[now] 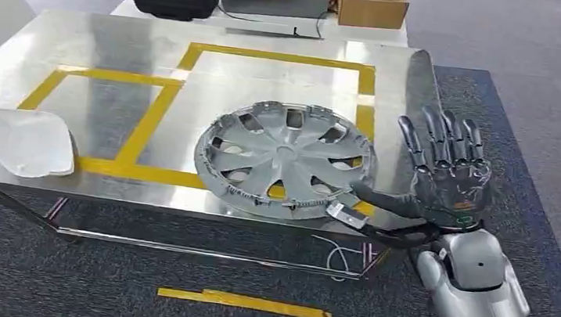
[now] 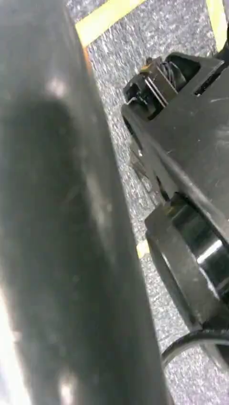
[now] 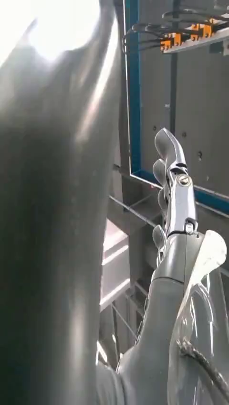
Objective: Take the parts from the cabinet and place them on the table.
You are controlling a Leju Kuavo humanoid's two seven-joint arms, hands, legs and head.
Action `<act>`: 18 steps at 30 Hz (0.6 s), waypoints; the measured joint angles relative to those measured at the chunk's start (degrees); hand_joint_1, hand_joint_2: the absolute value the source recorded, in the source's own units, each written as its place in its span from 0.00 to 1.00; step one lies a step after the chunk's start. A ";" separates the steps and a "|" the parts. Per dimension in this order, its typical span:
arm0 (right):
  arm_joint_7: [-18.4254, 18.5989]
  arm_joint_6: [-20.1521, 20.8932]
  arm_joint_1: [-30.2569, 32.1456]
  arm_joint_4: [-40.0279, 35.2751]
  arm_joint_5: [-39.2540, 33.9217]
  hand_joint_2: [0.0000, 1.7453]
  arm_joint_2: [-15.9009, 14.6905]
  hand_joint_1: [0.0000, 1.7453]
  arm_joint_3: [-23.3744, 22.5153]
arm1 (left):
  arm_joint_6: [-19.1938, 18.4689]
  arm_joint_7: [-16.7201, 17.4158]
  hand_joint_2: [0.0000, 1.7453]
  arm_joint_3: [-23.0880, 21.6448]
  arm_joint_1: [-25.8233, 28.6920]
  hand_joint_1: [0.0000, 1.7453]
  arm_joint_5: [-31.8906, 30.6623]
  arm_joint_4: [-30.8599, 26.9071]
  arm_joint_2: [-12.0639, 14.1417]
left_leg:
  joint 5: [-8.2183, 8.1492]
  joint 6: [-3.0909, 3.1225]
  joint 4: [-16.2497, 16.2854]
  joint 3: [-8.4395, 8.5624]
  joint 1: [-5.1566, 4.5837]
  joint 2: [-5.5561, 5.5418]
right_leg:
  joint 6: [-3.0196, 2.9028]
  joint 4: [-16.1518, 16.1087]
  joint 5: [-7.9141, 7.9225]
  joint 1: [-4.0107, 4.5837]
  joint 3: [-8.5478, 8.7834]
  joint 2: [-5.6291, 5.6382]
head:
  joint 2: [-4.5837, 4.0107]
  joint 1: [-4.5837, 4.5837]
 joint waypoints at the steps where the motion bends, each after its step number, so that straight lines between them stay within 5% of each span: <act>1: 0.09 0.00 -0.02 0.00 0.00 0.00 0.00 0.00 -0.02 | 0.00 0.00 0.00 0.00 -0.03 0.00 0.02 0.00 0.00 | 2.06 0.70 -3.86 2.50 -0.39 -0.04 | -0.04 0.00 0.43 0.37 -0.50 0.17 | 0.00 -0.02; 3: 0.28 0.00 -0.19 0.00 0.00 0.00 -0.02 0.00 -0.15 | 0.18 0.00 0.00 0.00 -0.12 0.00 0.02 -0.02 0.11 | 5.10 3.13 -14.37 9.18 -1.48 -0.69 | -0.07 -0.01 1.25 0.66 -1.15 0.42 | 0.00 0.02; 4: 0.35 0.00 -0.27 0.04 0.00 0.00 -0.02 0.00 -0.18 | 0.31 0.00 0.00 0.00 -0.27 0.00 0.09 -0.02 0.53 | 3.96 4.11 -17.55 11.09 -1.79 -0.71 | 0.24 -0.01 1.58 1.06 -1.48 0.44 | 0.00 0.15; 5: 0.42 0.00 -0.43 0.13 0.00 0.00 -0.13 0.00 -0.31 | 0.37 0.00 0.00 0.00 -0.36 0.00 0.09 -0.02 0.26 | 4.97 3.09 -17.53 10.71 -1.98 -0.51 | 0.47 -0.20 2.18 0.60 -1.45 0.37 | 0.00 0.11; 7: 0.55 -0.02 -0.64 0.37 -0.02 0.00 -0.15 0.00 -0.44 | 0.61 0.00 0.00 0.00 -0.37 0.00 0.09 0.00 0.26 | 5.57 3.40 -17.85 10.30 -2.44 -0.58 | 1.16 -0.56 3.23 0.14 -1.57 0.39 | 0.00 -0.02; 9: 0.55 -0.02 -0.64 0.44 -0.02 0.00 -0.33 0.00 -0.70 | 0.68 0.00 0.00 0.00 -0.36 0.00 0.09 0.07 -0.28 | 7.55 3.29 -19.56 9.89 -2.01 -0.24 | 1.83 -2.01 4.63 0.58 -1.73 0.58 | 0.00 -0.02; 10: 0.63 -0.02 -0.67 0.54 -0.02 0.00 -0.46 0.00 -0.77 | 0.70 0.00 0.00 0.02 -0.54 0.00 0.09 0.13 0.00 | 8.85 3.42 -20.34 9.27 -1.63 -0.05 | 2.03 -1.14 2.24 0.40 -2.58 0.48 | 0.00 -0.20; 12: 0.72 -0.02 -0.82 0.76 -0.04 0.00 -1.03 0.00 -0.96 | 0.70 0.02 0.00 0.04 -0.61 0.00 0.11 0.13 -0.04 | 10.30 3.72 -20.55 7.43 -1.57 0.06 | 2.67 6.04 -5.37 0.12 -5.00 0.37 | 0.00 -0.02; 13: 0.76 -0.02 -0.77 0.98 -0.02 0.00 -1.05 0.00 -1.01 | 0.68 0.02 0.00 0.07 -0.51 0.00 0.11 0.13 -0.13 | 10.90 3.62 -20.51 6.63 -1.59 0.13 | 2.91 9.93 -7.65 -0.06 -5.52 0.29 | 0.00 0.00; 14: 0.77 -0.02 -0.74 1.22 -0.02 0.00 -1.05 0.00 -1.03 | 0.68 0.04 0.00 0.09 -0.40 0.00 0.11 0.13 -0.20 | 11.57 3.55 -20.40 5.66 -1.60 0.31 | 3.04 13.24 -7.82 -0.15 -5.65 0.26 | 0.00 -0.04; 16: 0.96 -0.02 -0.73 1.40 -0.02 0.00 -1.11 0.00 -1.14 | 0.68 0.04 0.00 0.09 -0.36 0.00 0.09 0.13 -0.26 | 12.77 3.28 -19.87 3.57 -1.47 0.46 | 3.28 13.10 -4.06 -0.30 -3.18 0.15 | 0.00 0.00; 18: 1.33 -0.02 -0.74 1.40 -0.02 0.00 -1.25 0.00 -1.14 | 0.68 0.09 0.00 0.09 -0.37 0.00 0.09 0.13 -0.31 | 13.65 2.78 -19.11 1.87 -1.31 0.46 | 3.47 5.08 -2.02 -0.49 3.51 -0.31 | 0.00 -0.02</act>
